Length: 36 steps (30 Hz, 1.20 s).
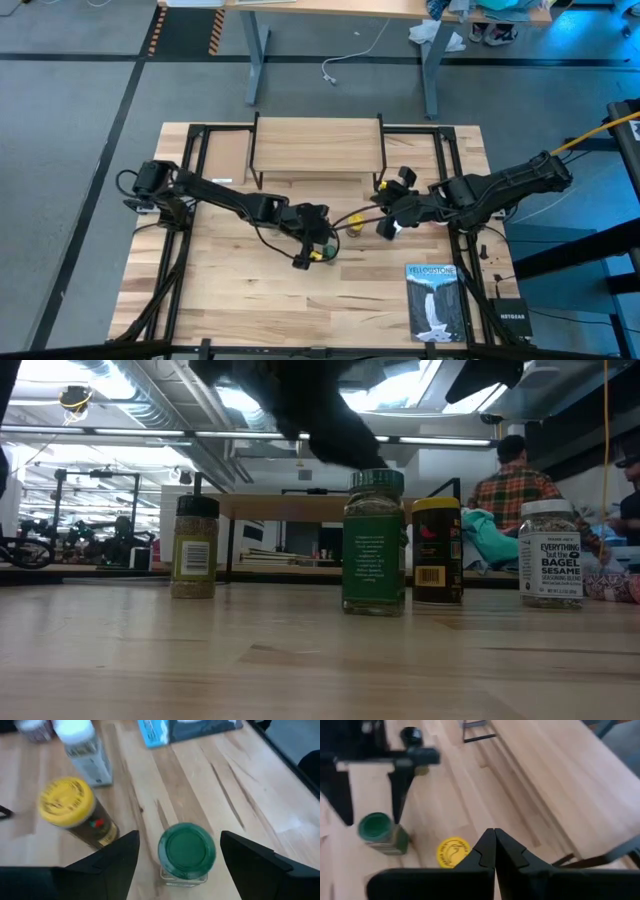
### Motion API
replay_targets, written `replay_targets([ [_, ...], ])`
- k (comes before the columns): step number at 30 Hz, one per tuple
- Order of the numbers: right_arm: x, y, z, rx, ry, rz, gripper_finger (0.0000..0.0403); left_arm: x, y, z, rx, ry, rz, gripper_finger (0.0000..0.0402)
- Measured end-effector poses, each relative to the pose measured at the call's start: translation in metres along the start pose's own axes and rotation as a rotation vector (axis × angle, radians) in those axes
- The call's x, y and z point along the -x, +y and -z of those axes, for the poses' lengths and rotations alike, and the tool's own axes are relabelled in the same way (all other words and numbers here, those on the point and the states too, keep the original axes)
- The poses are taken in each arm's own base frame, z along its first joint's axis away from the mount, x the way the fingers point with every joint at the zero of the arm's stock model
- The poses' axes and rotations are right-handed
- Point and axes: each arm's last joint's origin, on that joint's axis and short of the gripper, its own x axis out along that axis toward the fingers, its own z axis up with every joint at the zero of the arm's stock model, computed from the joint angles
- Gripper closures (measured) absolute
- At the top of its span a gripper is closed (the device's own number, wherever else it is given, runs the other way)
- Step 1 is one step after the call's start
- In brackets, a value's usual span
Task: Shelf spices
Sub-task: Put the black seasoning bottle on the shelf
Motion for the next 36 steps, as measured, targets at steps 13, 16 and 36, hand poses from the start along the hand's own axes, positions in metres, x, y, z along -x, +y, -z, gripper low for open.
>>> replay_targets([
  [13, -0.027, 0.009, 0.031, -0.075, 0.129, -0.163, 0.0402, 0.074, 0.019, -0.005, -0.001, 0.068, -0.215, 0.0130],
  [16, -0.039, 0.009, 0.040, -0.099, 0.138, -0.199, 0.0402, 0.088, 0.025, -0.006, 0.013, 0.047, -0.255, 0.0130],
  [36, -0.092, 0.001, 0.074, -0.223, 0.295, -0.148, 0.0402, 0.154, 0.033, 0.013, 0.113, -0.048, -0.497, 0.0130],
])
